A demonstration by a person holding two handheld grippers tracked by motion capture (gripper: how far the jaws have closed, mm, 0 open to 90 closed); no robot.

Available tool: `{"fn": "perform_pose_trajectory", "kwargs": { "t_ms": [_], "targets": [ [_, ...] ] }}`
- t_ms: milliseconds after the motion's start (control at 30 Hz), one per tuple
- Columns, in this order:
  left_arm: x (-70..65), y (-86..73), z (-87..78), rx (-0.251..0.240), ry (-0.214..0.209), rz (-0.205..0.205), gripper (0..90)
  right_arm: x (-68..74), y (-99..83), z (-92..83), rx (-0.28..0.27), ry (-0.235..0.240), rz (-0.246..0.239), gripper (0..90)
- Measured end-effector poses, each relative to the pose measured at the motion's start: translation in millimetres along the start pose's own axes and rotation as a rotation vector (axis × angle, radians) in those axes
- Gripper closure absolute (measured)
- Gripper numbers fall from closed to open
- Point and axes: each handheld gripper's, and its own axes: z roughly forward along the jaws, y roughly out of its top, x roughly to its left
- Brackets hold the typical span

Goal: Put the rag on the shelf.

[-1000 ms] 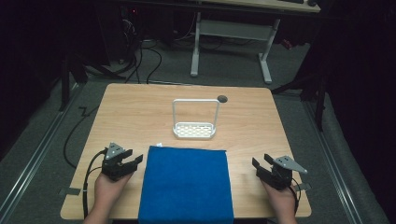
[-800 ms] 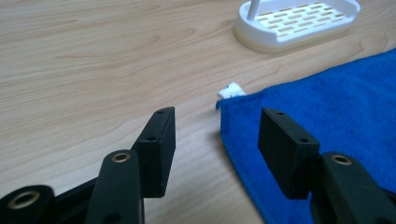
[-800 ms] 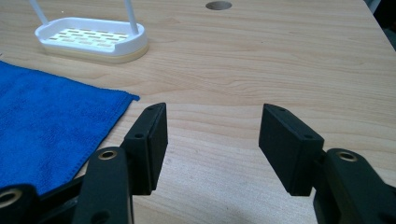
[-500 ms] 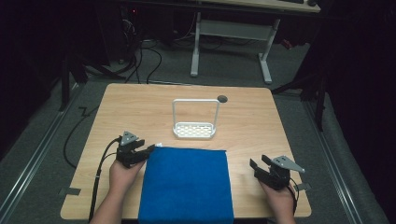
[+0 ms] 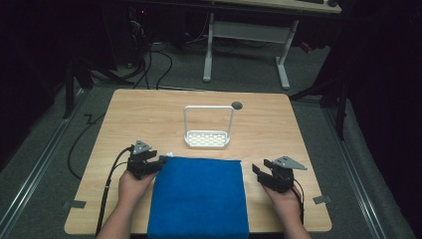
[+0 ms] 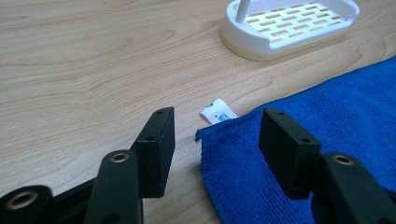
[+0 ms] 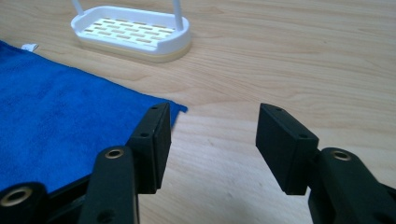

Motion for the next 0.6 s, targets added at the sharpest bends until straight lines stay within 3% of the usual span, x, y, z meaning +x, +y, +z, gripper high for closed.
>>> {"fn": "perform_pose_trajectory", "kwargs": {
  "t_ms": [267,600],
  "targets": [
    [1.7,-0.7,10.6,0.039,-0.013,-0.015,51.7,13.5,13.8,22.8,0.047,0.042,-0.016,50.4],
    [2.9,-2.3,11.5,0.049,-0.022,-0.023,56.9,17.1,18.3,56.9,0.125,0.033,-0.009,53.2]
  ]
}}
